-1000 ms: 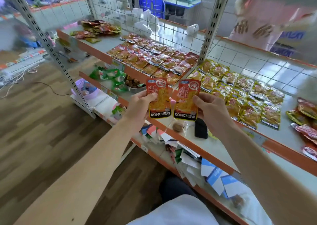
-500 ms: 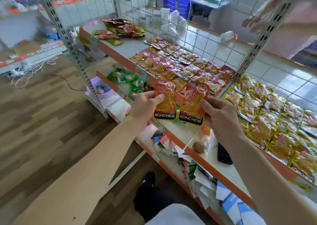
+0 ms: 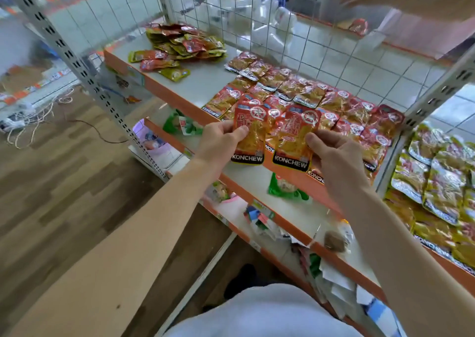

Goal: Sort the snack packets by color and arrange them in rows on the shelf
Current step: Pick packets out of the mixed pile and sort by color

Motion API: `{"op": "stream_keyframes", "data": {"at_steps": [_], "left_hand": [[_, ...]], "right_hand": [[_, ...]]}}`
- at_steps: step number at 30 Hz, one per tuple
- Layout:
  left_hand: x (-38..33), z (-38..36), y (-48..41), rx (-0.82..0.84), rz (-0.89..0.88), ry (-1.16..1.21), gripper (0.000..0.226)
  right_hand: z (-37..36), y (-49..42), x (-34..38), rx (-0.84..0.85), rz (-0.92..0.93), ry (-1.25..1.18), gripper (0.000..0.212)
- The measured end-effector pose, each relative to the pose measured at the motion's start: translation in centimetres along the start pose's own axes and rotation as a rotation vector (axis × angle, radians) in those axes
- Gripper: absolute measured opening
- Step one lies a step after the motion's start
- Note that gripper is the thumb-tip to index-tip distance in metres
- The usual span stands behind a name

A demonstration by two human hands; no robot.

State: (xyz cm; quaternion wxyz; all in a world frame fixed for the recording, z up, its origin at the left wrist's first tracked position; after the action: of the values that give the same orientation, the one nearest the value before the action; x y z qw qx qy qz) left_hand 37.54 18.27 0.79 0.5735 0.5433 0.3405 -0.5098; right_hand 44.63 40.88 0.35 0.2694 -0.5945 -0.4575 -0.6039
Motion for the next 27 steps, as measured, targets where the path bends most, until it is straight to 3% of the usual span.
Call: {"op": "stream_keyframes", "data": {"at_steps": [6, 10, 15, 19, 24, 27], "left_hand": [[-1.1, 1.8, -3.0, -0.024, 0.014, 0.029, 0.006], [-1.6, 1.0, -5.2, -0.008, -0.005, -0.005, 0.026], [-1.8, -2.4, -8.2, 0.116, -0.057, -0.092, 0.024], [-2.3, -4.2, -11.4, 0.206, -0.129, -0.167, 0.031], [-3.1, -4.7, -15.2, 0.267, -0.242, -0.232, 0.035], [-4.0, -5.0, -17.5, 0.28, -0.377, -0.379, 0.031]], "right_hand": [[-2.8, -2.0, 1.3, 0.01, 0.005, 0.06, 0.029], [-2.4, -2.3, 1.1, -0.035, 0.017, 0.08, 0.03], [-0.3, -2.9, -0.1, -0.171, 0.019, 0.098, 0.017], [0.6, -4.4, -0.1, -0.3, 0.064, 0.117, 0.035], [0.1, -5.5, -0.1, -0.419, 0.082, 0.199, 0.029], [-0.5, -6.8, 0.5, -0.504, 0.103, 0.27, 0.041]]}}
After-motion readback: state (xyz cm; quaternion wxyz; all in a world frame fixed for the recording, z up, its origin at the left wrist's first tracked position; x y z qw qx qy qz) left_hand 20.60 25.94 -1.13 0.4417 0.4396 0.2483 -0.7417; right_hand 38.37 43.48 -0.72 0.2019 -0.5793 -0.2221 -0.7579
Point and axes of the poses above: each hand's wrist, its own y-axis away from the middle knuckle, its own z-axis out of the back of the hand, x = y × z, the point moved 8 cm from there along -y, towards the middle knuckle, and after that the axes turned 7 degrees about -y, right-handed, at the moved point
